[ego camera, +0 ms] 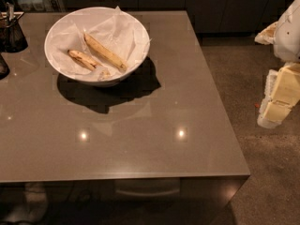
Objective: Pick banana from white bowl
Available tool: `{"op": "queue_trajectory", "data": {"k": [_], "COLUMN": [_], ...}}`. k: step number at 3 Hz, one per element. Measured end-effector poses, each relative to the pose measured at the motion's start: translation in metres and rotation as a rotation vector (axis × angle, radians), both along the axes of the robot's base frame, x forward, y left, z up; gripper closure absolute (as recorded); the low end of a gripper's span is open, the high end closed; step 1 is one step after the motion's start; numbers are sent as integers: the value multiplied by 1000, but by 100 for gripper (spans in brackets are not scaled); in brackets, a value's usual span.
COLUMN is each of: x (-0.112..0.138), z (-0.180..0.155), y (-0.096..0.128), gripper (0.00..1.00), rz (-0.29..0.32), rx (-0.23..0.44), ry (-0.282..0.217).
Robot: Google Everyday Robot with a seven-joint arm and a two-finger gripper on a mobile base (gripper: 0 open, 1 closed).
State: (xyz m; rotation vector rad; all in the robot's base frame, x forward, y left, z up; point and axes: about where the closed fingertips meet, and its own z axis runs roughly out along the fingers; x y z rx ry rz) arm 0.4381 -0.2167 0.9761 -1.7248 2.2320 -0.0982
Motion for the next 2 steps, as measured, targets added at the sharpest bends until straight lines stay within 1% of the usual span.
{"op": "queue_trajectory", "data": {"k": [1,2], "x": [0,20], "z": [1,8], "y": [0,10], "gripper": [0,0], "rz": [0,-25], "rx": [0,24], "ry": [-2,18]}}
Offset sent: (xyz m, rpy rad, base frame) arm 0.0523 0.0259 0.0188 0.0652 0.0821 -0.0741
